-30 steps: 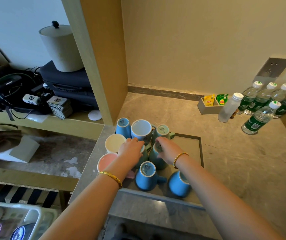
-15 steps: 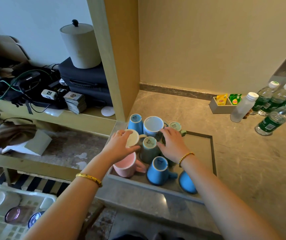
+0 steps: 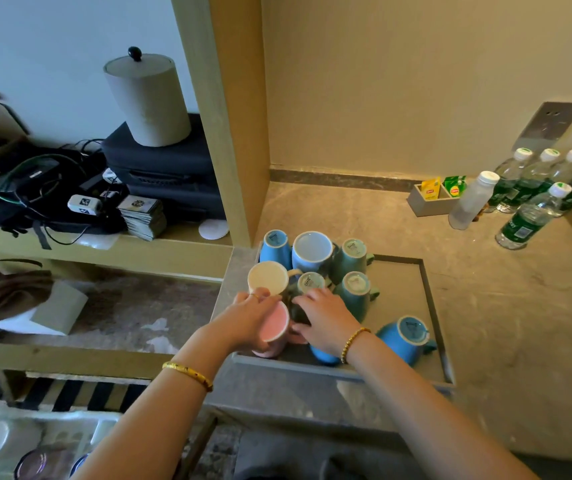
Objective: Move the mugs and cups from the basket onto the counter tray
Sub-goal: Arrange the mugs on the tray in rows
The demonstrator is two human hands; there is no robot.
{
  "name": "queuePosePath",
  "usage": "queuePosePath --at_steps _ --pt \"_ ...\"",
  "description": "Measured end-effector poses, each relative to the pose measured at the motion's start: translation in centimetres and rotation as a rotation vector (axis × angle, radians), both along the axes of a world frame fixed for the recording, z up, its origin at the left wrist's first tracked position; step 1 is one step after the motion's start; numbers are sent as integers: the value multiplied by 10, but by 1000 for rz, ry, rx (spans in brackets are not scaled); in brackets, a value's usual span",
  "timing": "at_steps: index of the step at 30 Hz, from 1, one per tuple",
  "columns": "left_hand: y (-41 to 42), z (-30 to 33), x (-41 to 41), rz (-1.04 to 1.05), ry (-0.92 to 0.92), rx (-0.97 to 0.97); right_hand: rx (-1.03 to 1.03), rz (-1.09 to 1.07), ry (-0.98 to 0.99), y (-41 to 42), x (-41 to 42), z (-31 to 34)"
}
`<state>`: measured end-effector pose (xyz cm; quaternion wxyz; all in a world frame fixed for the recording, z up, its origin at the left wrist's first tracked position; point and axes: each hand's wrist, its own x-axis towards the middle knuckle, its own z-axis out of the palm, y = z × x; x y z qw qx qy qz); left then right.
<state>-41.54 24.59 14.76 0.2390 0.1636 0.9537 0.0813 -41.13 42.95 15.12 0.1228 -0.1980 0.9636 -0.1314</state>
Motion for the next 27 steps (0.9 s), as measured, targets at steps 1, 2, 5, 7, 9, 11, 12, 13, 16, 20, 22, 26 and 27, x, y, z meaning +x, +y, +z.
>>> queuePosePath --at_steps 1,2,5,7,9,11,12,13,16,20,22,26,27 --pt "0 -1 1 -6 21 0 58 25 -8 -5 4 -2" --pt "1 -2 3 -1 38 10 96 39 -8 -9 7 -3" --pt "2 -4 8 55 65 56 131 27 -7 -18 14 -3" --pt "6 -5 12 105 91 85 135 16 -10 -20 15 -1" --pt "12 -6 16 183 122 95 125 6 -21 -22 14 1" --pt "18 -6 20 254 155 60 91 -14 -35 -25 13 2" --pt "21 -6 22 278 171 33 67 -35 -47 -26 14 1" --pt "22 -5 22 292 180 5 48 -66 -66 -28 15 0" --pt "24 -3 21 286 170 -63 31 -169 -131 -34 16 -1" --pt "24 -1 19 274 155 -75 4 -203 -215 -39 12 5" --pt "21 0 18 254 145 -70 -52 -231 -237 -38 10 7" --pt "12 1 9 179 -7 -36 -115 -262 -241 -36 13 4" --pt "11 2 8 157 -17 -36 -124 -265 -238 -37 14 4"
